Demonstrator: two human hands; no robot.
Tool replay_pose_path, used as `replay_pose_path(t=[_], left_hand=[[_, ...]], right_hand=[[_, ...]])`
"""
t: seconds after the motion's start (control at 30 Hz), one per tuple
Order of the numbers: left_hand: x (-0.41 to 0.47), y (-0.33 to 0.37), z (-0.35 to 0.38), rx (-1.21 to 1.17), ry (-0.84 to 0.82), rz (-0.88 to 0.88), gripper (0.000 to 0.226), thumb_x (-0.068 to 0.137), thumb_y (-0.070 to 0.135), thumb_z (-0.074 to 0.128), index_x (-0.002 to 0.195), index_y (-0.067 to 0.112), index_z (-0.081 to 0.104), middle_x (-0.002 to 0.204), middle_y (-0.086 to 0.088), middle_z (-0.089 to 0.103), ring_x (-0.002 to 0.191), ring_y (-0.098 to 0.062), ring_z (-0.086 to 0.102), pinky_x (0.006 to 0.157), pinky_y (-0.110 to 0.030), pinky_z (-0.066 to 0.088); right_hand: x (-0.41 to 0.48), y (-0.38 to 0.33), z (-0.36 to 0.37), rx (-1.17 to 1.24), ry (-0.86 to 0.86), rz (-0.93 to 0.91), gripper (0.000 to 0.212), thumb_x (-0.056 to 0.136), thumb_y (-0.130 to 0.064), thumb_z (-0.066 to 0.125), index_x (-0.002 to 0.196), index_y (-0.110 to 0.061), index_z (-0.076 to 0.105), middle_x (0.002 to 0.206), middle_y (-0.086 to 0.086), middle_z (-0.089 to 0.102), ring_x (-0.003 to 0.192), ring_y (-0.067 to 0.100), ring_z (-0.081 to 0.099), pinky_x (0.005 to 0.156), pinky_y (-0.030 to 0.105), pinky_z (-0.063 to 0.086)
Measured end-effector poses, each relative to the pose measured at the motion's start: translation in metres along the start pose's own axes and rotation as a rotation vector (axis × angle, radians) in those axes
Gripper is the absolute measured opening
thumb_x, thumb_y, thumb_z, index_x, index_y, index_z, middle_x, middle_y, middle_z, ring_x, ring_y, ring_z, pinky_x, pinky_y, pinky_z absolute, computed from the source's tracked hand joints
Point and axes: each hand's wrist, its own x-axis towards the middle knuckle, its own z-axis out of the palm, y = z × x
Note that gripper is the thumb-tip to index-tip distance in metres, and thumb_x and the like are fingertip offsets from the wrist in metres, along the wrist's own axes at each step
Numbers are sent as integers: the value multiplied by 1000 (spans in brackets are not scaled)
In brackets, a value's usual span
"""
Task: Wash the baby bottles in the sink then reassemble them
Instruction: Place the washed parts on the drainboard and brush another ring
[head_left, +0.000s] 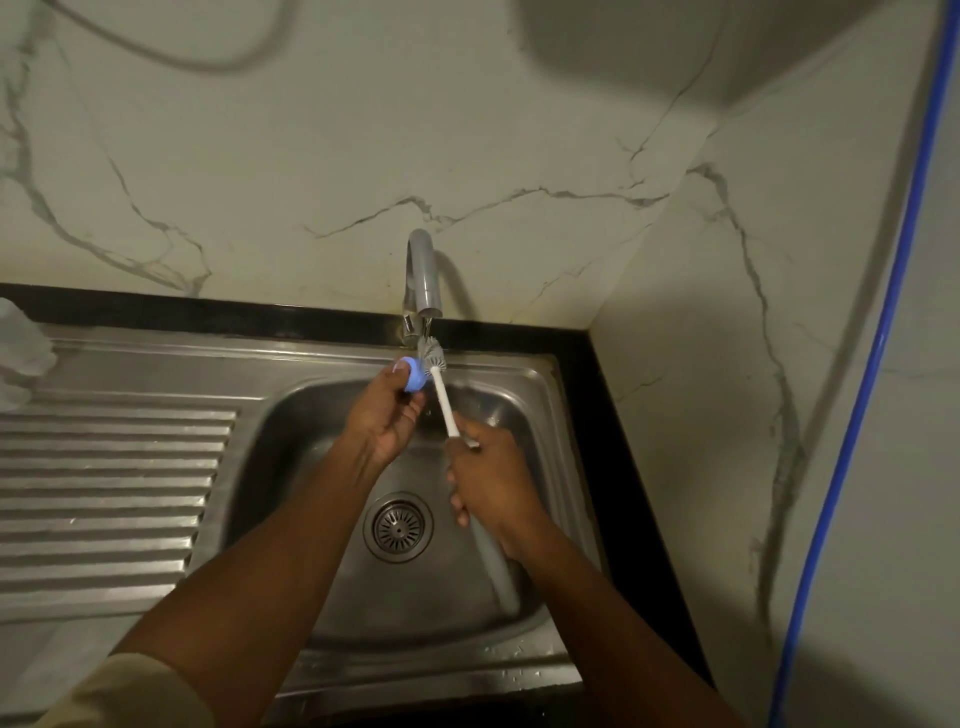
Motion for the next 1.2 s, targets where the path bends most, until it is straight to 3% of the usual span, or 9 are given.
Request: replay_pose_path(t=[0.13, 0.27, 0.47, 0.6, 0.8, 0.93, 1.03, 1.1, 1.2], left_hand=[[4, 11, -7, 12, 40, -30, 31, 99, 15, 57, 124, -3, 58, 113, -21, 67, 92, -25, 68, 72, -33, 63], [-5, 4, -2, 150, -103, -121, 24, 97, 16, 57, 117, 4, 63, 108, -15, 69, 88, -21, 65, 76, -28, 51], [2, 14, 4, 111, 30, -43, 22, 97, 18, 60, 114, 3, 62, 102, -17, 70, 84, -24, 72, 75, -36, 62], [-9, 5, 4, 201, -79, -99, 18, 98, 12, 57, 111, 2, 66, 103, -15, 71, 90, -21, 67, 94, -32, 51], [0, 13, -1, 137, 19, -38, 22, 95, 11, 63, 115, 2, 64, 103, -15, 69, 86, -21, 69, 65, -26, 59], [-3, 6, -3, 204, -11, -59, 16, 98, 14, 58, 109, 4, 65, 103, -15, 70, 86, -21, 70, 80, -30, 58], [-7, 3, 0, 101, -24, -71, 25, 101, 12, 54, 119, -4, 60, 116, -23, 67, 103, -30, 67, 85, -37, 58], [-4, 4, 1, 134, 21, 10, 24, 100, 8, 55, 121, -2, 60, 116, -22, 67, 106, -31, 67, 85, -37, 60], [3, 1, 2, 197, 100, 107, 28, 96, 3, 59, 124, -1, 62, 116, -20, 68, 99, -25, 70, 83, -32, 61]], right_hand=[[-30, 9, 5, -10, -70, 2, 46, 102, -14, 45, 145, -32, 45, 64, -1, 55, 38, 4, 48, 37, 21, 42], [-1, 3, 0, 57, 22, 32, 45, 100, -10, 43, 139, -27, 53, 61, 0, 54, 41, 10, 49, 40, 24, 42], [-29, 11, 6, -22, -38, -12, 45, 102, -14, 44, 143, -32, 47, 65, 2, 56, 39, 4, 50, 38, 21, 42], [-9, 8, 1, -23, 29, -24, 45, 101, -13, 43, 141, -31, 50, 66, 4, 58, 42, 9, 53, 40, 23, 45], [-20, 10, 3, -49, -56, -8, 45, 102, -15, 44, 144, -31, 46, 64, -2, 55, 39, 5, 50, 38, 22, 43], [-5, 11, -1, -56, 12, 11, 40, 100, -12, 44, 135, -26, 57, 59, -1, 55, 36, 6, 49, 37, 21, 42], [10, 10, -4, -132, 67, -20, 42, 100, -13, 44, 138, -28, 55, 67, 1, 60, 42, 8, 55, 39, 23, 45], [1, 15, -2, -239, 59, -68, 44, 101, -17, 45, 141, -33, 49, 82, 3, 66, 58, 12, 63, 51, 26, 55], [-17, 21, 10, -375, 31, -106, 44, 101, -18, 45, 143, -30, 48, 97, 3, 68, 63, 5, 58, 57, 10, 47]])
